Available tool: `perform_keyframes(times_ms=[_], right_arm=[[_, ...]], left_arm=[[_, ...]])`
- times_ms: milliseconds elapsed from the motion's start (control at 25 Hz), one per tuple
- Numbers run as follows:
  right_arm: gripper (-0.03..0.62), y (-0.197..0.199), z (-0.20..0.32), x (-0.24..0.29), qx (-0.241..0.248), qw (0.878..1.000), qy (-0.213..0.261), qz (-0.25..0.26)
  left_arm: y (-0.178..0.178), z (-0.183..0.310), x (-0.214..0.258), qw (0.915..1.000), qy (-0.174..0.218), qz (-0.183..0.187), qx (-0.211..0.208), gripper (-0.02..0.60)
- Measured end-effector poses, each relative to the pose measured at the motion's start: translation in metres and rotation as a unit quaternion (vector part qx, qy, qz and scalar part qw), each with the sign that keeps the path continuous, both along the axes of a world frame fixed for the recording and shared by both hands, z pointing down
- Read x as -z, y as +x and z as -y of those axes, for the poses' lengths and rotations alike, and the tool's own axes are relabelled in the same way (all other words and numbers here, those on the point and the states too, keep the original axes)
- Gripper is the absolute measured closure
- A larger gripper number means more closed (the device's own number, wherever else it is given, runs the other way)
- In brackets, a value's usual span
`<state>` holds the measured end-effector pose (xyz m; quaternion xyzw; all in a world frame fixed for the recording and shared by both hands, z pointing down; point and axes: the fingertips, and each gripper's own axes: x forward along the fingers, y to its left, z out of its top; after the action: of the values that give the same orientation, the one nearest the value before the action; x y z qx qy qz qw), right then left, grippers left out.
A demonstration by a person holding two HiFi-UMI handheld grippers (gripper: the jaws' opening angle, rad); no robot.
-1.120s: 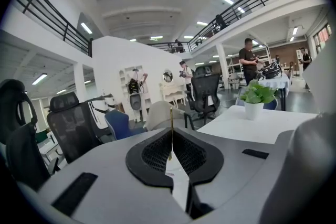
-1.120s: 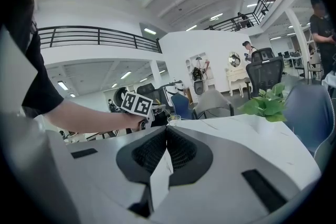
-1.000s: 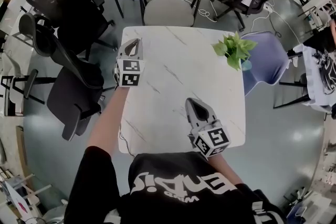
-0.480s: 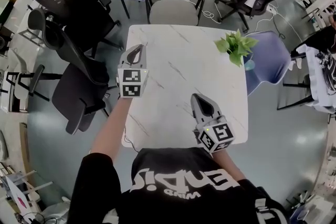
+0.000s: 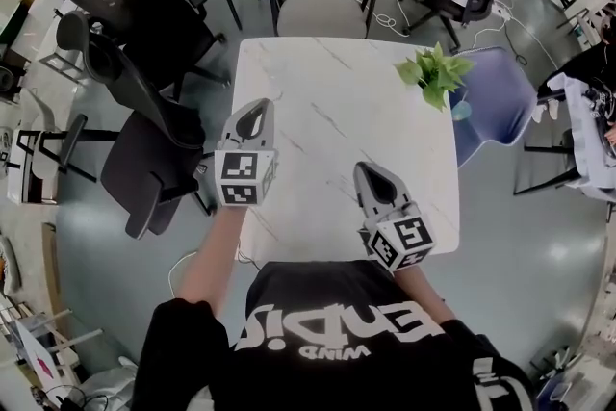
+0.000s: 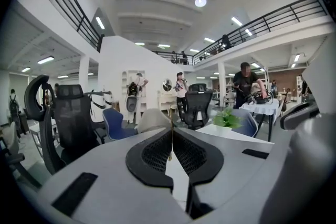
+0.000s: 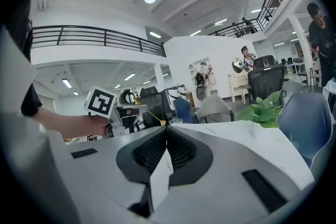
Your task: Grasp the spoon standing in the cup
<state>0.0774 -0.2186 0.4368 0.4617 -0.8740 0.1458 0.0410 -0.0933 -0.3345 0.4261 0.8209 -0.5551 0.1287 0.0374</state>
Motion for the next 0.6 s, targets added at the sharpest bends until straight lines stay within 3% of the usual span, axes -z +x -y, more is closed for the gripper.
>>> perform_keyframes(times_ms=[600], right_arm=[[0.582,0.007,-0.008,0.003,-0.002,1.000,0.012,-0.010]], left_arm=[[-0.003,-0.081,-0.004,0.9981,-0.028,-0.055,0.000,0.563]])
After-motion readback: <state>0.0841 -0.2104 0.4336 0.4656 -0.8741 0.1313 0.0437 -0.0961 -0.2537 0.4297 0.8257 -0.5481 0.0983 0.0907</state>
